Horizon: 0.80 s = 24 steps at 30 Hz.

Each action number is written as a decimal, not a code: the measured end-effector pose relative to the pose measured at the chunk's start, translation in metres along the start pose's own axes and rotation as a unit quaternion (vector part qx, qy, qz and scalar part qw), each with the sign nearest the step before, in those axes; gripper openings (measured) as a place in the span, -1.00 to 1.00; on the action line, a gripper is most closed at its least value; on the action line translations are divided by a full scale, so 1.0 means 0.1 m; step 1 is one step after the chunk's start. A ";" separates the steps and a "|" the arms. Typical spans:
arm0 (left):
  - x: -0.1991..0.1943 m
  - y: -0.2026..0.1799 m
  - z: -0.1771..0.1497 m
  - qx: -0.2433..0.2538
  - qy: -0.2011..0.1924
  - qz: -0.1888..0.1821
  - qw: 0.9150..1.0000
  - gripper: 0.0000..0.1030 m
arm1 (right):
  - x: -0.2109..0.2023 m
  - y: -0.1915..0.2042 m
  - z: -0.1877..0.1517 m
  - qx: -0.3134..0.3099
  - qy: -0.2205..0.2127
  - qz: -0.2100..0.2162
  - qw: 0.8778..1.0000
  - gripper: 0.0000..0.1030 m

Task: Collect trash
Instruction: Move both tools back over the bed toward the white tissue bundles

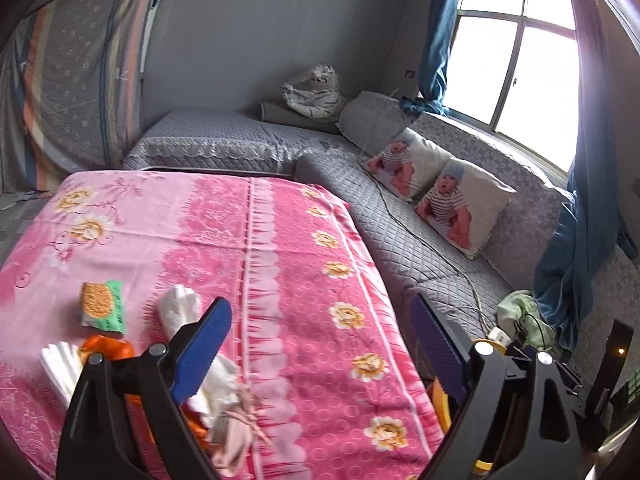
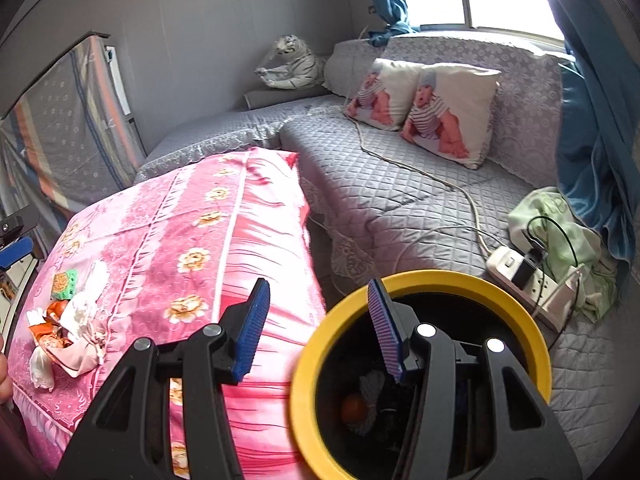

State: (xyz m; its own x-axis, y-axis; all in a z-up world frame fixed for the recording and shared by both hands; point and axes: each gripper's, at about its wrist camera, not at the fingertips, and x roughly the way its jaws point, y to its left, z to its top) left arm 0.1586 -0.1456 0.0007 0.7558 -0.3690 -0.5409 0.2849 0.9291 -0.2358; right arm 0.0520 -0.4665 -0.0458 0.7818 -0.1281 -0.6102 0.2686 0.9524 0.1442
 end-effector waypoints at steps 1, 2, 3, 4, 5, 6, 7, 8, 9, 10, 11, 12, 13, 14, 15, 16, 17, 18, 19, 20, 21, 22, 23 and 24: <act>-0.08 0.15 0.01 -0.004 -0.009 0.015 1.000 0.72 | 0.01 0.12 0.02 -0.008 -0.001 0.010 1.000 -0.04; -0.15 0.30 0.03 -0.009 -0.016 0.029 0.999 0.75 | 0.03 0.24 0.04 -0.017 -0.001 0.021 1.000 -0.01; -0.22 0.45 0.03 -0.015 -0.019 0.041 0.999 0.77 | 0.04 0.36 0.06 -0.027 -0.001 0.032 0.999 0.02; -0.28 0.60 0.04 -0.024 -0.021 0.052 0.998 0.78 | 0.06 0.49 0.07 -0.036 -0.001 0.042 0.998 0.04; -0.33 0.75 0.04 -0.031 -0.023 0.064 0.997 0.79 | 0.08 0.62 0.08 -0.047 0.000 0.052 0.998 0.05; -0.38 0.89 0.02 -0.039 -0.024 0.078 0.996 0.79 | 0.10 0.75 0.08 -0.058 0.002 0.060 0.997 0.05; -0.43 1.03 0.00 -0.046 -0.023 0.090 0.995 0.79 | 0.13 0.87 0.08 -0.069 0.005 0.067 0.995 0.05; -0.46 1.16 -0.02 -0.053 -0.021 0.099 0.993 0.79 | 0.16 1.00 0.08 -0.078 0.008 0.075 0.994 0.05; -0.50 1.28 -0.06 -0.059 -0.017 0.108 0.992 0.79 | 0.19 1.11 0.07 -0.088 0.011 0.083 0.993 0.05; -0.51 1.40 -0.10 -0.063 -0.012 0.116 0.991 0.79 | 0.22 1.23 0.06 -0.097 0.016 0.091 0.991 0.05; -0.52 1.51 -0.14 -0.067 -0.005 0.127 0.990 0.79 | 0.26 1.36 0.05 -0.106 0.020 0.099 0.989 0.05; -0.53 1.60 -0.21 -0.071 0.002 0.136 0.988 0.79 | 0.29 1.47 0.04 -0.115 0.025 0.107 0.987 0.05; -0.53 1.69 -0.27 -0.075 0.010 0.142 0.987 0.79 | 0.32 1.59 0.02 -0.123 0.029 0.115 0.985 0.05; -0.54 1.78 -0.33 -0.080 0.018 0.145 0.986 0.79 | 0.35 1.70 0.01 -0.131 0.035 0.124 0.983 0.05; -0.55 1.85 -0.39 -0.086 0.024 0.147 0.985 0.79 | 0.38 1.81 -0.01 -0.139 0.040 0.132 0.981 0.05; -0.55 1.92 -0.46 -0.092 0.030 0.148 0.984 0.79 | 0.42 1.91 -0.03 -0.147 0.045 0.140 0.978 0.05; -0.55 1.97 -0.52 -0.096 0.038 0.149 0.984 0.79 | 0.45 2.01 -0.04 -0.156 0.050 0.146 0.976 0.06; -0.55 2.02 -0.57 -0.100 0.045 0.148 0.983 0.79 | 0.48 2.11 -0.06 -0.165 0.055 0.153 0.973 0.06; -0.53 2.04 -0.64 -0.102 0.053 0.146 0.983 0.79 | 0.51 2.20 -0.07 -0.172 0.061 0.160 0.970 0.07; -0.51 2.06 -0.70 -0.103 0.061 0.144 0.982 0.79 | 0.54 2.28 -0.08 -0.179 0.066 0.166 0.967 0.08; -0.49 2.07 -0.75 -0.103 0.069 0.142 0.982 0.79 | 0.57 2.35 -0.09 -0.186 0.072 0.171 0.965 0.08; -0.47 2.07 -0.79 -0.104 0.077 0.139 0.982 0.79 | 0.58 2.41 -0.11 -0.191 0.078 0.175 0.963 0.08; -0.45 2.09 -0.83 -0.106 0.084 0.134 0.982 0.79 | 0.61 2.48 -0.12 -0.196 0.084 0.180 0.960 0.08; -0.42 2.09 -0.86 -0.108 0.090 0.129 0.982 0.79 | 0.64 2.53 -0.13 -0.201 0.089 0.184 0.958 0.08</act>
State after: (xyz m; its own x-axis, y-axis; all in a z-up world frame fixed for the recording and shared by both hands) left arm 0.1355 0.0619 -0.0950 0.6648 -0.1383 -0.7341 -0.0483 0.9727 -0.2270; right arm 0.1623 -0.2301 -0.0588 0.6635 0.2530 -0.7041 -0.2737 0.9579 0.0863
